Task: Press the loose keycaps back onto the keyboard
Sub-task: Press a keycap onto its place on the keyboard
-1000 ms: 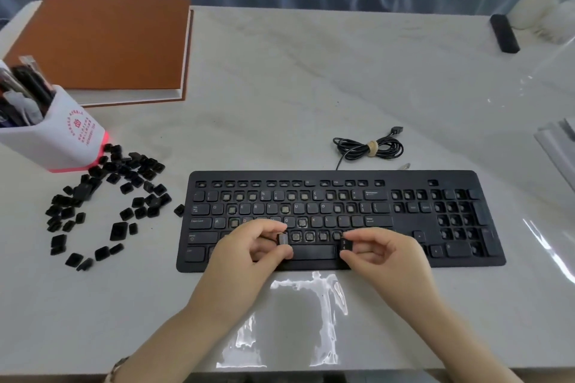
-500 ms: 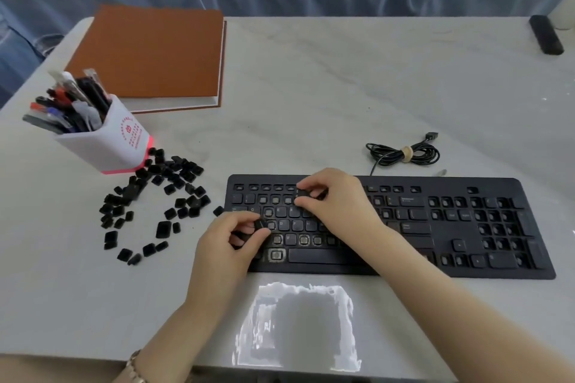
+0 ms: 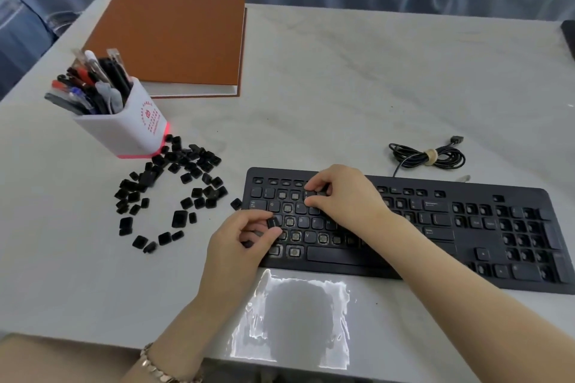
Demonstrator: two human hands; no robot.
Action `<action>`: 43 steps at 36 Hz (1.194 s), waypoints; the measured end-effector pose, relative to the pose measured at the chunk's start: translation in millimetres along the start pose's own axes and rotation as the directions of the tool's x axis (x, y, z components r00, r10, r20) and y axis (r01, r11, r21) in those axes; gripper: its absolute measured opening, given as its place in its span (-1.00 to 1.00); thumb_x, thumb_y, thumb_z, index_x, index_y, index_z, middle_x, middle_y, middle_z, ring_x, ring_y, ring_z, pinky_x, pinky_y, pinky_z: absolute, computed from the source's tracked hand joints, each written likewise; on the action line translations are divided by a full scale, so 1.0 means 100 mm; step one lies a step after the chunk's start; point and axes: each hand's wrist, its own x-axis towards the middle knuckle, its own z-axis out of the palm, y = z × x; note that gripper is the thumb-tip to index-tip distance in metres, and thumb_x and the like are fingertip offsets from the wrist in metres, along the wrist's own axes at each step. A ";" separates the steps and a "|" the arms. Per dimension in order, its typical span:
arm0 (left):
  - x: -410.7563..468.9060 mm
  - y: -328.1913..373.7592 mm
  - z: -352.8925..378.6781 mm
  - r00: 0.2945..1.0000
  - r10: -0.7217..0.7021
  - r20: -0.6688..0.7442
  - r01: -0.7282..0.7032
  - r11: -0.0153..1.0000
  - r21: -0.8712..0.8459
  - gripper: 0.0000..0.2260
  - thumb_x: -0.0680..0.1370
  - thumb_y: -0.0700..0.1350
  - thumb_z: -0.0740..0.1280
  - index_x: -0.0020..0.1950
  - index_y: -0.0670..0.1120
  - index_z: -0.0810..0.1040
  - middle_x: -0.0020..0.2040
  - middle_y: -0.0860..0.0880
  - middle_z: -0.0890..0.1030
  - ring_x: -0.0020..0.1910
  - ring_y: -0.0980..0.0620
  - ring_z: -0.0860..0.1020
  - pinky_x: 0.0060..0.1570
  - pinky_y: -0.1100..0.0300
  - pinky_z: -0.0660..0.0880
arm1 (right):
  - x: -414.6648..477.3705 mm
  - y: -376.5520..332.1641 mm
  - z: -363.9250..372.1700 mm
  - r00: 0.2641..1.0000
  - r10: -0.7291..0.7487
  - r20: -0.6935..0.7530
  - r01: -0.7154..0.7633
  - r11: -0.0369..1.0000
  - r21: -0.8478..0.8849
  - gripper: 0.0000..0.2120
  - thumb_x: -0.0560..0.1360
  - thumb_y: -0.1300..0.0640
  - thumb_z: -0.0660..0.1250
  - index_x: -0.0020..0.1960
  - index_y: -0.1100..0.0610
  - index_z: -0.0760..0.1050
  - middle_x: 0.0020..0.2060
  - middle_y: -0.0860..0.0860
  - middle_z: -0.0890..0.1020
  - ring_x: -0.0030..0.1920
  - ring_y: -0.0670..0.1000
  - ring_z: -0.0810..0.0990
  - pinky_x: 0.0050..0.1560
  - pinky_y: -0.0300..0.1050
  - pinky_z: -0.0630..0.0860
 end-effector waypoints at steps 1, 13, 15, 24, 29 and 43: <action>0.00 0.00 0.00 1.000 0.006 0.002 -0.006 1.000 0.000 -0.82 0.42 -0.29 0.45 -0.09 -0.02 0.61 -0.24 -0.01 0.57 -0.34 0.19 0.48 -0.23 0.38 0.48 | 0.00 0.00 0.00 1.000 -0.007 0.002 0.007 1.000 -0.009 -0.82 0.44 0.07 0.40 0.05 0.01 0.60 -0.18 -0.13 0.50 -0.18 -0.13 0.44 -0.13 -0.28 0.32; -0.02 -0.01 -0.06 1.000 0.005 0.003 -0.005 0.997 -0.079 -0.76 0.37 -0.35 0.47 -0.15 -0.01 0.63 -0.30 0.03 0.60 -0.34 0.22 0.53 -0.22 0.44 0.45 | -0.17 0.00 0.22 0.941 -0.257 -0.219 0.177 0.927 -0.330 -0.92 0.41 0.18 0.44 -0.13 0.17 0.63 -0.14 0.05 0.56 -0.09 0.12 0.55 -0.29 -0.14 0.44; -0.02 -0.03 -0.08 1.000 0.011 0.005 -0.011 0.997 -0.077 -0.75 0.37 -0.34 0.47 -0.14 0.02 0.64 -0.26 0.04 0.63 -0.30 0.19 0.56 -0.19 0.43 0.46 | -0.22 0.06 0.28 0.906 -0.314 -0.286 0.203 0.912 -0.357 -0.88 0.28 0.21 0.53 -0.21 0.17 0.64 -0.22 0.09 0.57 -0.24 0.14 0.57 -0.41 -0.17 0.42; -0.01 -0.03 -0.11 0.994 0.108 0.034 -0.109 0.994 0.017 -0.67 0.38 -0.35 0.45 -0.12 0.11 0.63 -0.13 0.19 0.64 -0.18 0.18 0.59 -0.11 0.48 0.44 | -0.27 0.17 0.39 0.871 -0.352 -0.342 0.208 0.896 -0.393 -0.71 0.43 0.03 0.18 -0.05 0.08 0.65 -0.06 0.12 0.59 -0.04 0.10 0.41 -0.26 -0.04 0.48; -0.03 0.03 -0.09 0.996 0.085 0.009 -0.084 0.995 -0.053 -0.70 0.37 -0.37 0.45 -0.10 0.03 0.63 -0.20 0.13 0.67 -0.21 0.24 0.60 -0.15 0.50 0.45 | -0.28 0.18 0.36 0.896 -0.329 -0.299 0.217 0.911 -0.352 -0.69 0.43 0.02 0.17 -0.03 0.08 0.64 -0.04 0.09 0.59 -0.02 0.11 0.49 -0.19 0.00 0.51; -0.03 0.32 0.26 0.904 0.293 0.310 -0.295 0.955 -0.043 -0.73 0.41 -0.43 0.40 -0.18 -0.03 0.65 -0.11 0.05 0.61 -0.17 0.21 0.59 -0.14 0.45 0.45 | -0.76 0.09 -0.03 0.995 0.103 0.017 -0.073 0.572 0.817 -0.78 0.47 0.36 0.33 -0.14 0.05 0.57 -0.42 -0.08 0.65 -0.38 -0.14 0.62 -0.27 -0.34 0.54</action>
